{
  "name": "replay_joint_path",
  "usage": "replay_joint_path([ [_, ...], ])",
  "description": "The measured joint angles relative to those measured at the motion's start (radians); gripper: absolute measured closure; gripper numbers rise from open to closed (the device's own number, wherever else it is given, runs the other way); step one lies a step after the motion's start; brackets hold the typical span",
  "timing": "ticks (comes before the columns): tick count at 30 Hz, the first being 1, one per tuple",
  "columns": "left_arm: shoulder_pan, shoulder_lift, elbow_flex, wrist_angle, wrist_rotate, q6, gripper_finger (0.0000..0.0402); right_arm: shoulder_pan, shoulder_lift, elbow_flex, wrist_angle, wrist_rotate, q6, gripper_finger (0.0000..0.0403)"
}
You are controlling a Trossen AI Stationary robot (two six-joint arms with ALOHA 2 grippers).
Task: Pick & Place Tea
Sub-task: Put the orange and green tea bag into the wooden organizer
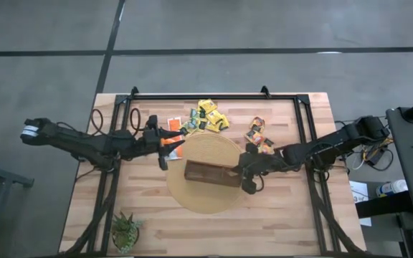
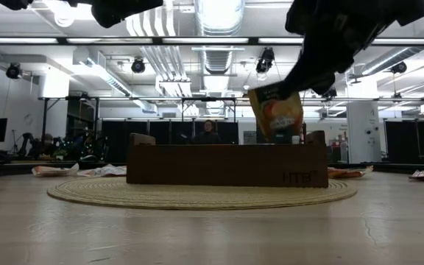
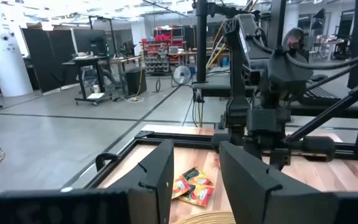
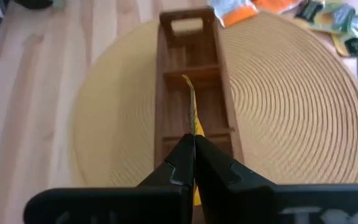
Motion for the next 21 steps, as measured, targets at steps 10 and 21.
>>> replay_joint_path([
  [10, 0.001, 0.000, 0.000, 0.002, 0.003, 0.001, 0.0278, -0.029, 0.001, -0.040, 0.009, 0.003, 0.020, 0.0395],
  [21, 0.001, 0.000, 0.000, 0.005, 0.003, 0.003, 0.0278, -0.043, 0.002, -0.079, 0.039, -0.037, 0.023, 0.0394],
])
